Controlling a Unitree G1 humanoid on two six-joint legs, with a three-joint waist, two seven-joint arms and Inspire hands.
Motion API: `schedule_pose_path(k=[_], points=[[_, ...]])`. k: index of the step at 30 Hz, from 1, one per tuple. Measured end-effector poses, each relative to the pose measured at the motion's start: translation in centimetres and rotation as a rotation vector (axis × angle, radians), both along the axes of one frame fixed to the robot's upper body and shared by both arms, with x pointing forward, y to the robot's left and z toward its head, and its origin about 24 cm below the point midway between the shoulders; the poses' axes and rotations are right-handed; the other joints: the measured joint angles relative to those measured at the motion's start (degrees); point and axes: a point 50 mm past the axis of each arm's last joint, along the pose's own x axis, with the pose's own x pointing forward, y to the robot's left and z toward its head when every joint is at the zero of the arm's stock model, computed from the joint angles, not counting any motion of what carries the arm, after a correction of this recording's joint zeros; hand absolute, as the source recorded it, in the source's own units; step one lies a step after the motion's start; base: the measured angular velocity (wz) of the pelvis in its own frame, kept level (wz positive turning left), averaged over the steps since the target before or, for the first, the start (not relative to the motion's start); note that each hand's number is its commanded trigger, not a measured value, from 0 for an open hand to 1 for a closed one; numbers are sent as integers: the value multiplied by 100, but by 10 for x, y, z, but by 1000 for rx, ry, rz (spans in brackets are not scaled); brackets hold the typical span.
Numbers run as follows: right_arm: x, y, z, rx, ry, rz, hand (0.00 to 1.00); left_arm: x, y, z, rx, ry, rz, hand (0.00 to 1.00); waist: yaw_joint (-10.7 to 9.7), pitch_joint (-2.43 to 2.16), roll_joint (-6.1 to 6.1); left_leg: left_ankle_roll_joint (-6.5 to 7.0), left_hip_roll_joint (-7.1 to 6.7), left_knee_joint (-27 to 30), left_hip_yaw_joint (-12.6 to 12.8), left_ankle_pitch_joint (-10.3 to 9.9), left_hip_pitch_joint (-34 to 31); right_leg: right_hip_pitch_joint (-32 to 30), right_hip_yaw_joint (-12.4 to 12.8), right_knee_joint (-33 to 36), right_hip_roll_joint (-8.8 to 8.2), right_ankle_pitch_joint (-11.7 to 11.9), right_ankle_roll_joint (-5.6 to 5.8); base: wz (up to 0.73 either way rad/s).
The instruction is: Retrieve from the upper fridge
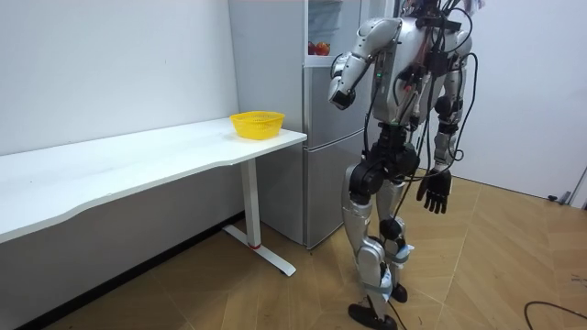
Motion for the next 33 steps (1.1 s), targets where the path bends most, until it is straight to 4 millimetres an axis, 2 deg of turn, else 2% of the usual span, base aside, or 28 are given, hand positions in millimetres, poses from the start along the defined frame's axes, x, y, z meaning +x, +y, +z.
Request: schedule_pose_path(k=[10, 22, 33], points=[[2, -2, 1, -11, -13, -22, 0, 2, -2, -2, 28, 13, -11, 0, -33, -10, 35, 0, 14, -3, 15, 0, -46, -54, 63, -75, 26, 15, -23, -4], [-1, -6, 2, -28, -20, -72, 0, 2, -4, 2, 43, -7, -20, 0, -74, 0, 18, -1, 19, -6, 15, 0, -41, -73, 150, -73, 66, 20, -29, -5], [0, -7, 2, -35, -24, -72, 0, 6, -7, 14, 34, -50, -8, 0, -186, 2, 23, -1, 20, -6, 15, -1, -10, -75, 281, -72, 78, 22, -33, -5]])
